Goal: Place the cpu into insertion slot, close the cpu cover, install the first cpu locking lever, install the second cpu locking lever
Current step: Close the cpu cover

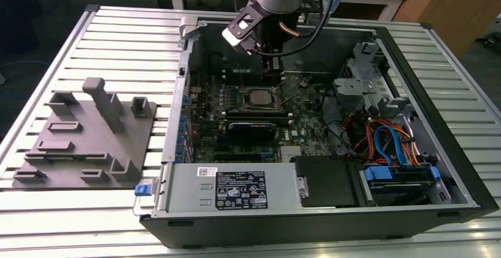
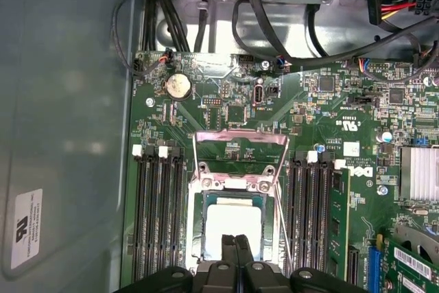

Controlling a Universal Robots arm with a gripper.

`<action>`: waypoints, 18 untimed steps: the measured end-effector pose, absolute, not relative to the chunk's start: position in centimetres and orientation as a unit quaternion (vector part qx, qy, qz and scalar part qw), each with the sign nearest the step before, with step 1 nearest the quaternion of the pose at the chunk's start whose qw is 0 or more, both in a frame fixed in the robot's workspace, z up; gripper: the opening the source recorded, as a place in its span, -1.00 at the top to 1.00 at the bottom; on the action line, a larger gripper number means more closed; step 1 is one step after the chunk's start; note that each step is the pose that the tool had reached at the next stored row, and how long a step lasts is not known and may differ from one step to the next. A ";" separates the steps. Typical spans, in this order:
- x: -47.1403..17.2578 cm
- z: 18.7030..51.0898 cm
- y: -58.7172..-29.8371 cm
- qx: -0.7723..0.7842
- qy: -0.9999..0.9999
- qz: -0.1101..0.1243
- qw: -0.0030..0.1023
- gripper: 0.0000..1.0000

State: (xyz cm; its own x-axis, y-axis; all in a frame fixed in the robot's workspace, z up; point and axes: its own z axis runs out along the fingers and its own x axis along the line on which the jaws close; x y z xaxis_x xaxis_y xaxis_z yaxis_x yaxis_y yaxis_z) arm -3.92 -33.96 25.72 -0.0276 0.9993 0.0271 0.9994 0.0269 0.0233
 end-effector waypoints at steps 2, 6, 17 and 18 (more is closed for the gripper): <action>-3.8 25.7 -34.0 -0.697 -0.717 -0.018 0.002 0.80; -3.6 25.7 -34.0 -0.697 -0.716 -0.018 0.002 0.80; -3.6 26.7 -34.0 -0.698 -0.716 -0.018 0.002 0.80; -3.6 26.7 -34.0 -0.698 -0.716 -0.018 0.002 0.80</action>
State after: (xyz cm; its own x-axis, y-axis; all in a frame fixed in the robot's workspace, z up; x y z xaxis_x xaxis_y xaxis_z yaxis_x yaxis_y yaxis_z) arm -3.57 -33.96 26.74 -0.0265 0.9993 0.0270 0.9994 0.0259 0.0230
